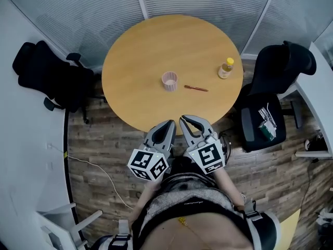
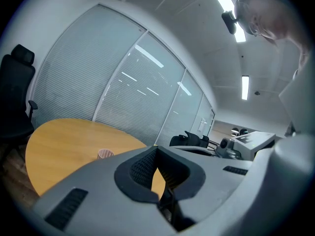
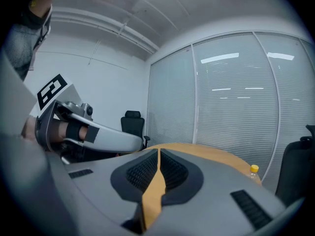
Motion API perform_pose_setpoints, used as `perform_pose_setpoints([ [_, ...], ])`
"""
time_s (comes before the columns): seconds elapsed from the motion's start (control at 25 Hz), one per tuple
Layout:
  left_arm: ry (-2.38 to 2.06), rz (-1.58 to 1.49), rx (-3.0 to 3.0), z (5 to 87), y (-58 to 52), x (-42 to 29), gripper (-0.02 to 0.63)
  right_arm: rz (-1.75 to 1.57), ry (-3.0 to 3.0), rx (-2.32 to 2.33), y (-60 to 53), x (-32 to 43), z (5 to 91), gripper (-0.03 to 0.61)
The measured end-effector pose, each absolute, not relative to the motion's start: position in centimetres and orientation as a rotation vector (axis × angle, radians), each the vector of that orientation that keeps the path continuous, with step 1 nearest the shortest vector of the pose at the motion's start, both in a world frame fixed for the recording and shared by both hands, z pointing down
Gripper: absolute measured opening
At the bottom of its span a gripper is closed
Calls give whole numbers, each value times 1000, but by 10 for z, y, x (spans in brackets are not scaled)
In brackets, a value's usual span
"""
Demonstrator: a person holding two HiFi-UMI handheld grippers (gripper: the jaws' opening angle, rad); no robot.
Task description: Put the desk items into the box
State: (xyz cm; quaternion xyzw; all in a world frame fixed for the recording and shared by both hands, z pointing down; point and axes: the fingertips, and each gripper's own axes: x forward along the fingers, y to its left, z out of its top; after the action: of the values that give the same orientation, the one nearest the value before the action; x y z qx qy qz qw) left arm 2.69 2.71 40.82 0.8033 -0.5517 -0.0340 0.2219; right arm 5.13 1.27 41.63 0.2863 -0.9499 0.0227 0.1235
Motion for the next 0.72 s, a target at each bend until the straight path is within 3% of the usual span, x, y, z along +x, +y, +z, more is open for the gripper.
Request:
perform_pose_setpoints([
  [0.72,-1376,-87,2297,412,-27,5,2,83,-2700,1004,-37,33,419,29],
])
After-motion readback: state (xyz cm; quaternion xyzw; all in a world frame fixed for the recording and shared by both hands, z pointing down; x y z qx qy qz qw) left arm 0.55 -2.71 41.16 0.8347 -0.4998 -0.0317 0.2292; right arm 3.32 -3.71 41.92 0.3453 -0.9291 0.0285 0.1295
